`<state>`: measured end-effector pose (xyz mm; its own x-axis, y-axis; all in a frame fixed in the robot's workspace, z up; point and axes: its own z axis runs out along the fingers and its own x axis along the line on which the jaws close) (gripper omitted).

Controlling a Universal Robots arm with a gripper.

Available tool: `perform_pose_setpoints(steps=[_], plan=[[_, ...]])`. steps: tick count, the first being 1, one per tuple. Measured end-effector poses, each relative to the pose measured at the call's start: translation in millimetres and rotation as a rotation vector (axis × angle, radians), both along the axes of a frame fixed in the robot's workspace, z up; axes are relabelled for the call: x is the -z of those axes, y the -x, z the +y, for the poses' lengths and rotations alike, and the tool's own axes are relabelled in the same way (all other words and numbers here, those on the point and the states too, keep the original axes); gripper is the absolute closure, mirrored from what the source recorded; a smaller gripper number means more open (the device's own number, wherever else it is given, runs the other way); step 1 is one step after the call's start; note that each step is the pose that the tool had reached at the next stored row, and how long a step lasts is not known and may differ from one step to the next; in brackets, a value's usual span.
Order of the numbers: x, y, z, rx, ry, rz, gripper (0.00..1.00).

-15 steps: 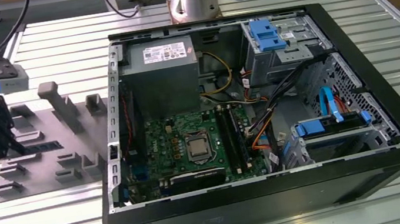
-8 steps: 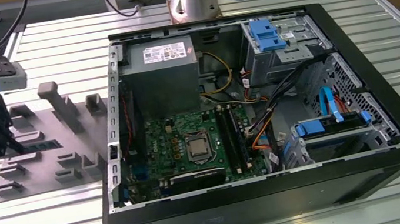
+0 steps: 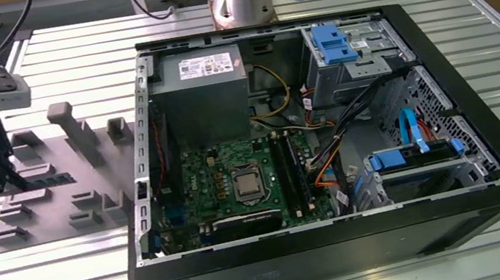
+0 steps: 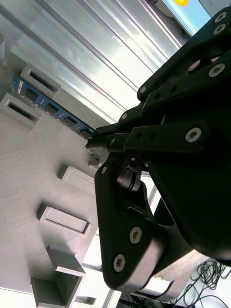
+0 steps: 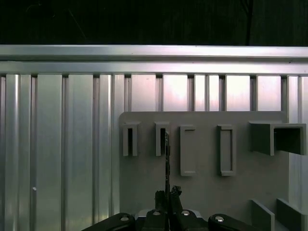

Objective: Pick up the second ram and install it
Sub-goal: 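Pick up the second ram and move it above second insertion slot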

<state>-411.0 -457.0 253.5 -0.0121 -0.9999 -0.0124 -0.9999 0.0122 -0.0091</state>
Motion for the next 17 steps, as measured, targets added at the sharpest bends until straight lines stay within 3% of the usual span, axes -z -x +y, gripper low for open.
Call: perform_pose_setpoints(steps=[17], plan=[[-14.1,0.0,0.1,0.0,0.0,0.0,0.86]])
